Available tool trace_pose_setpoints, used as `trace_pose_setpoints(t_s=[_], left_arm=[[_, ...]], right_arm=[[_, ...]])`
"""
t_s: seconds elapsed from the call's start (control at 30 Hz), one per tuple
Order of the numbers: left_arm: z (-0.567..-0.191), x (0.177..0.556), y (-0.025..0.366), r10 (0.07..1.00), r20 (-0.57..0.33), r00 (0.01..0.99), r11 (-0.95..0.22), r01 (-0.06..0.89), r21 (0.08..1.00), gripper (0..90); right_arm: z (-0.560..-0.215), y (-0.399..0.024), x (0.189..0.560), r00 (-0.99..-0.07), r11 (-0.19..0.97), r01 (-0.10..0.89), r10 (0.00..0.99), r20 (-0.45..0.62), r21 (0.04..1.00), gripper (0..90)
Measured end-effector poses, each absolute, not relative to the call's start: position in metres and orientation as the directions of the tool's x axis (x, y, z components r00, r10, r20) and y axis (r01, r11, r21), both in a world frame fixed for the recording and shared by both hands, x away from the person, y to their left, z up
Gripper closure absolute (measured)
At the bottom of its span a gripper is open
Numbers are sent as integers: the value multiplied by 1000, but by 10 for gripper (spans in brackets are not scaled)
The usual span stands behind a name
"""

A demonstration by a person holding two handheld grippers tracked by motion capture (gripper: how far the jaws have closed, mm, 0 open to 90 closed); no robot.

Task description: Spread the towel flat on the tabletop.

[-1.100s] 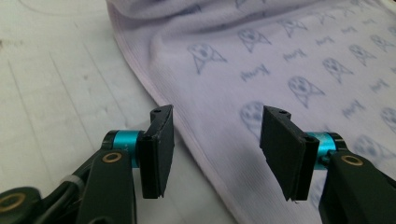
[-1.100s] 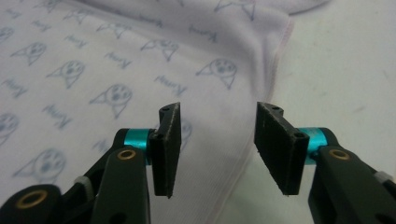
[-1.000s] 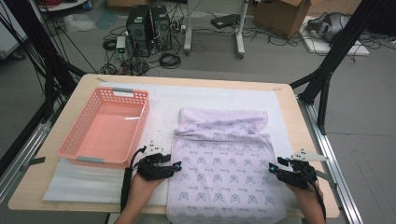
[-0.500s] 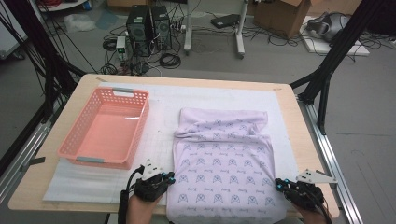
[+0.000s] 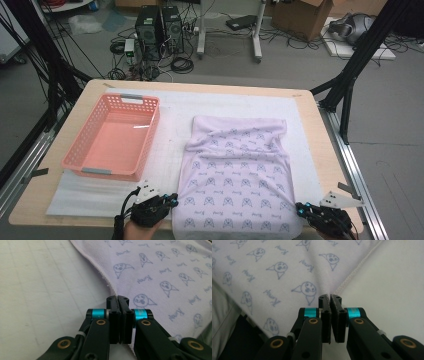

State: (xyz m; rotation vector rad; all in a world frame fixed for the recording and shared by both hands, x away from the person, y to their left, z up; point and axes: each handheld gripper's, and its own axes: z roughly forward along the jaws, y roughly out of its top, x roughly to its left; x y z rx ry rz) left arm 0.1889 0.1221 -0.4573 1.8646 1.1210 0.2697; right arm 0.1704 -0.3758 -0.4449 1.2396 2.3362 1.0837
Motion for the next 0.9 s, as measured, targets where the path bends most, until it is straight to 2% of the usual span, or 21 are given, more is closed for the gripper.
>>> trace_pose_setpoints(t_s=[0.13, 0.17, 0.2, 0.23, 0.27, 0.3, 0.4, 0.53, 0.57, 0.63, 0.67, 0.7, 0.73, 0.9], left_arm=[[-456, 177, 121, 767, -248, 592, -196, 583, 788, 876], [-456, 175, 122, 760, -249, 600, -195, 576, 794, 872], [-455, 174, 123, 758, -244, 605, -188, 561, 806, 848], [-454, 175, 123, 769, -237, 594, -173, 549, 818, 741], [-452, 178, 124, 780, -243, 577, -148, 547, 824, 632], [-452, 181, 124, 789, -252, 561, -121, 543, 831, 581], [-451, 195, 119, 794, -258, 550, -108, 547, 830, 492], [-457, 209, 105, 780, -252, 573, -157, 570, 807, 465], [-458, 209, 101, 783, -225, 581, -174, 551, 816, 462], [-459, 205, 97, 793, -155, 589, -221, 517, 827, 575], [-459, 202, 96, 805, -102, 584, -254, 495, 831, 683], [-458, 201, 98, 799, -119, 589, -249, 506, 826, 816], [-457, 199, 101, 806, -136, 576, -236, 524, 818, 866], [-456, 179, 120, 799, -167, 578, -225, 545, 808, 873]], right_arm=[[-445, -382, 154, -608, 354, 592, 786, 113, 724, 870], [-444, -382, 152, -613, 353, 591, 781, 120, 725, 852], [-443, -382, 151, -607, 343, 588, 786, 119, 733, 776], [-441, -383, 152, -586, 316, 591, 800, 126, 742, 703], [-439, -385, 154, -571, 291, 588, 810, 133, 755, 677], [-437, -386, 156, -550, 254, 589, 822, 150, 767, 658], [-435, -382, 167, -512, 232, 587, 849, 133, 775, 631], [-439, -372, 185, -472, 232, 600, 875, 104, 765, 571], [-440, -370, 189, -466, 232, 601, 879, 98, 765, 570], [-441, -366, 196, -456, 244, 597, 887, 73, 764, 567], [-442, -364, 198, -443, 241, 603, 894, 68, 760, 565], [-443, -363, 201, -439, 240, 607, 896, 68, 758, 564], [-445, -363, 203, -441, 241, 610, 895, 70, 755, 565], [-448, -359, 208, -447, 246, 614, 891, 73, 750, 566]])
